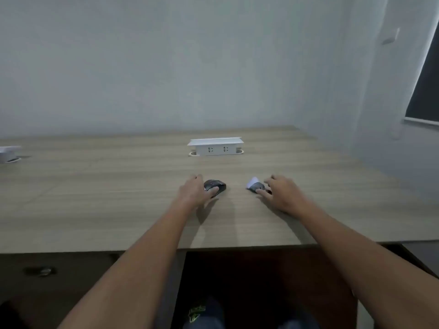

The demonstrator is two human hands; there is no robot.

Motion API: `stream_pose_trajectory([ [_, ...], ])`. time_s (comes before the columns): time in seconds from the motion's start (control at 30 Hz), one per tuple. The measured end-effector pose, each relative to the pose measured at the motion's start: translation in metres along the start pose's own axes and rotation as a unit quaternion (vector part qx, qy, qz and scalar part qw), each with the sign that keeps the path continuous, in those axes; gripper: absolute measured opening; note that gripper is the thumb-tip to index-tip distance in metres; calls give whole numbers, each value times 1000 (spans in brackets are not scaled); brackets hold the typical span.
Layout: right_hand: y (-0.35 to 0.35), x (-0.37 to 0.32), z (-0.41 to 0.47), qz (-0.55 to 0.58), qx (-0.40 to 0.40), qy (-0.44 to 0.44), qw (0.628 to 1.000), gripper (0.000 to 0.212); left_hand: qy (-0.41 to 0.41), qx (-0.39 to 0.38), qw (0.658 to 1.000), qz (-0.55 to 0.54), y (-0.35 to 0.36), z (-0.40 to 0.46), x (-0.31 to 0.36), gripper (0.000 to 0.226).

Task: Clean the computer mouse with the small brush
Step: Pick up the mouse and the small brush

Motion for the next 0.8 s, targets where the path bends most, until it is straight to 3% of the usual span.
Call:
stream_pose_trajectory([
  [0.27,6,9,-1,83,-21,61,994,35,-6,33,998,-56,4,5,-15,48],
  [0.47,19,18,11,154,-81,86,981,33,-12,38,994,-100,7,13,-21,39],
  [0.63,-1,20,30,229,-49,79,969,23,4,-30,993,-111,9,18,-19,36],
  [0.8,-24,3,51,396,-55,42,916,26,47,-108,982,-147,15,24,-19,32],
])
Point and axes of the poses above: each hand's wrist, its own z-axis towards the middle knuckle, its own y-axis out of the palm, x = y × z, the point moved 9 cm from there along z, towards the middle knuckle, and after that the axes turned 13 degrees about -z, right-handed, at the moved point
